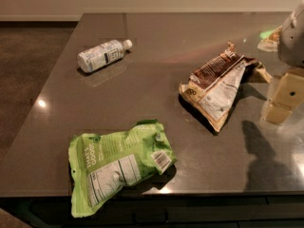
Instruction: Pick green rice chip bag
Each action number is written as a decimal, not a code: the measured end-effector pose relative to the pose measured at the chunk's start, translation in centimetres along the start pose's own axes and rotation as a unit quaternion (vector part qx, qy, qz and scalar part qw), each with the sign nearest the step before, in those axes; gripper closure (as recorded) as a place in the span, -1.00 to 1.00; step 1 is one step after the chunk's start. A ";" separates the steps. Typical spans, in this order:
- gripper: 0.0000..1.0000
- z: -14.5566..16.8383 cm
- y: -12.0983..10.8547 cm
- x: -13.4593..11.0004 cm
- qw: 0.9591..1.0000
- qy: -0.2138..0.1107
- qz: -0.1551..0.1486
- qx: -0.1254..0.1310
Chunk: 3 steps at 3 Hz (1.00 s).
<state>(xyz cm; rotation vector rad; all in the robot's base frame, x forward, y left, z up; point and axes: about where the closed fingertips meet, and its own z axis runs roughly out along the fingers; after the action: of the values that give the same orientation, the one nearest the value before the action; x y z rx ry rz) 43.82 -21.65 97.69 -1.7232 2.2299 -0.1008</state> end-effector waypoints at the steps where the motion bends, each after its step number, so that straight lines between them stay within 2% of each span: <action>1: -1.00 0.0 0.0 0.0 1.000 0.000 0.000 0.000; 2: -1.00 0.2 0.0 -2.3 1.000 -0.009 -0.008 -0.013; 3: -1.00 1.2 1.9 -7.7 0.998 -0.034 -0.051 -0.029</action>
Offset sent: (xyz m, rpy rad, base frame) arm 0.0142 0.0552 0.0016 0.0437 0.0715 0.0647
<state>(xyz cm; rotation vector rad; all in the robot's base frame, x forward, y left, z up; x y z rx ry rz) 44.11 -13.65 97.71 -1.8422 2.1174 -0.0012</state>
